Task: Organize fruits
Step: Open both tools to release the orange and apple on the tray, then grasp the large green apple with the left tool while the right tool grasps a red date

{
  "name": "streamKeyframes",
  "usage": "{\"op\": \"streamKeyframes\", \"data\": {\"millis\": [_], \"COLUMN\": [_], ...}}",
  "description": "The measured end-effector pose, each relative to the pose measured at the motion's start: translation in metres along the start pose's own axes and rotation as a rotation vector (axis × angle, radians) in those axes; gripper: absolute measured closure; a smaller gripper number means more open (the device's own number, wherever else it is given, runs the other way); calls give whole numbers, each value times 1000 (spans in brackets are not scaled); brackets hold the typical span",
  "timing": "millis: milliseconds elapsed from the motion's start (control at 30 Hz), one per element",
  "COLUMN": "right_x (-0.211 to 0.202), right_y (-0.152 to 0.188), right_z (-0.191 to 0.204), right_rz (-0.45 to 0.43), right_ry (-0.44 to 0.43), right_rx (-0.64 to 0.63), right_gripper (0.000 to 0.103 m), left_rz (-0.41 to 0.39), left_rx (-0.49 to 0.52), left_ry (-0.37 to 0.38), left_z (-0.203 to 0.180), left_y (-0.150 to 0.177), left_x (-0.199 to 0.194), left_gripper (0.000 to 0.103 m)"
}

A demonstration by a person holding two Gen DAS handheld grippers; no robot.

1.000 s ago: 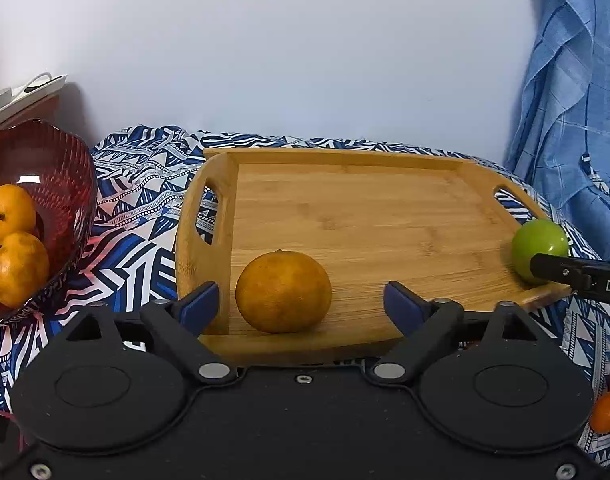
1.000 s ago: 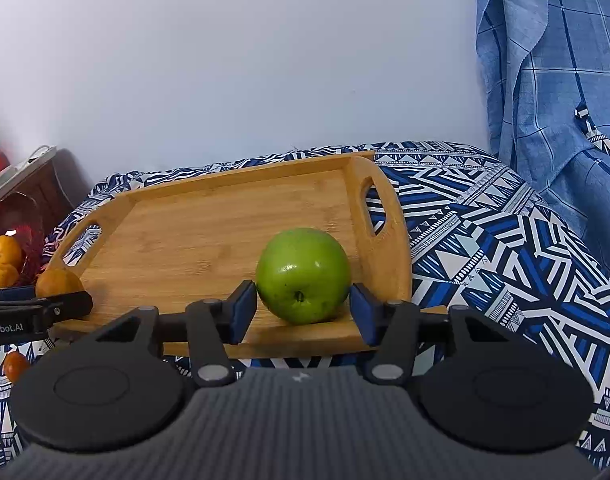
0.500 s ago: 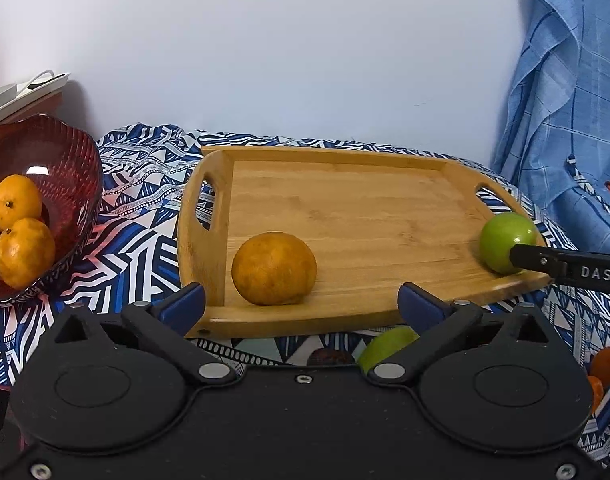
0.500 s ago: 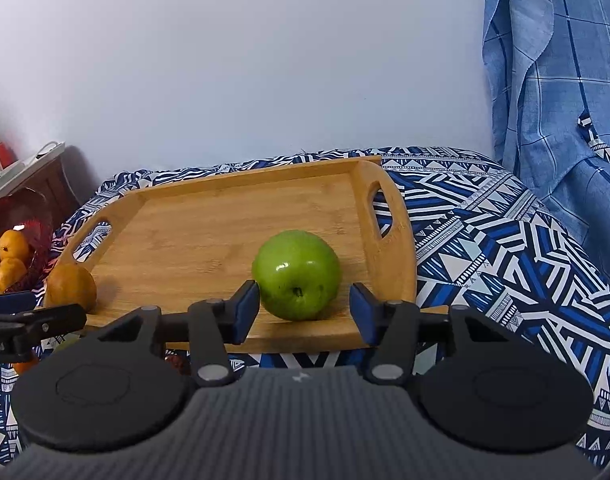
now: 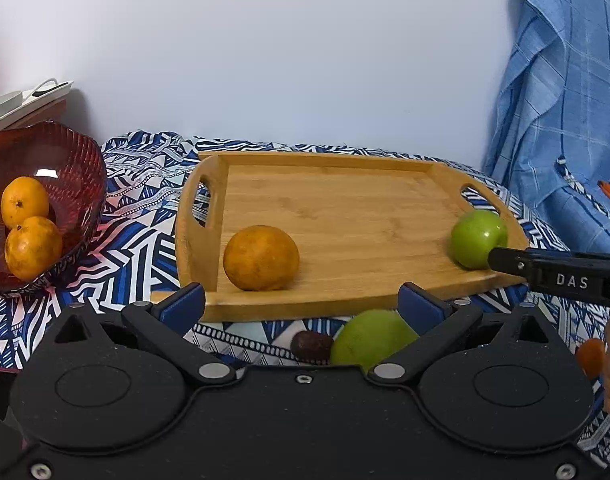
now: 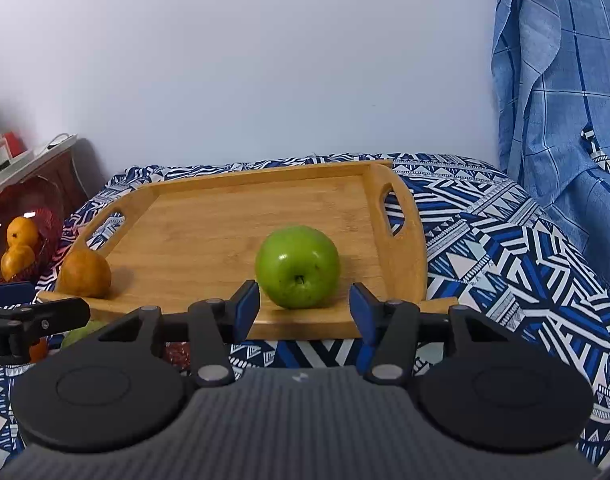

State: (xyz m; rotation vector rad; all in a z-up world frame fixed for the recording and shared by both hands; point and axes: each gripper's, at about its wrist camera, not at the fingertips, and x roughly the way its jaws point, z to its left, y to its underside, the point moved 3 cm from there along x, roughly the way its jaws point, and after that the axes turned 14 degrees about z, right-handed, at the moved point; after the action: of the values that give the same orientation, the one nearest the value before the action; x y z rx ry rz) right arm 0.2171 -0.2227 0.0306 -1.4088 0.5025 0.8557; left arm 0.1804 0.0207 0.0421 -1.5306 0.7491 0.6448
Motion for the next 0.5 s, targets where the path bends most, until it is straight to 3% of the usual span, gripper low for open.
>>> {"op": "streamKeyframes", "data": {"millis": [367,500], "right_x": [-13,-17], "right_y": [13,20], "right_z": [7,8], "right_rz": [-3,5], "right_ry": [-12,-13], "right_rx": [-15,-17], "right_gripper": [44,32], "left_rz": [-3,-6], "left_rx": [39,54], "left_ry": [6,-9], "left_z": [-15,-18], "left_y": [15,21], "left_x": [-8,-7], "left_gripper": [0,0]}}
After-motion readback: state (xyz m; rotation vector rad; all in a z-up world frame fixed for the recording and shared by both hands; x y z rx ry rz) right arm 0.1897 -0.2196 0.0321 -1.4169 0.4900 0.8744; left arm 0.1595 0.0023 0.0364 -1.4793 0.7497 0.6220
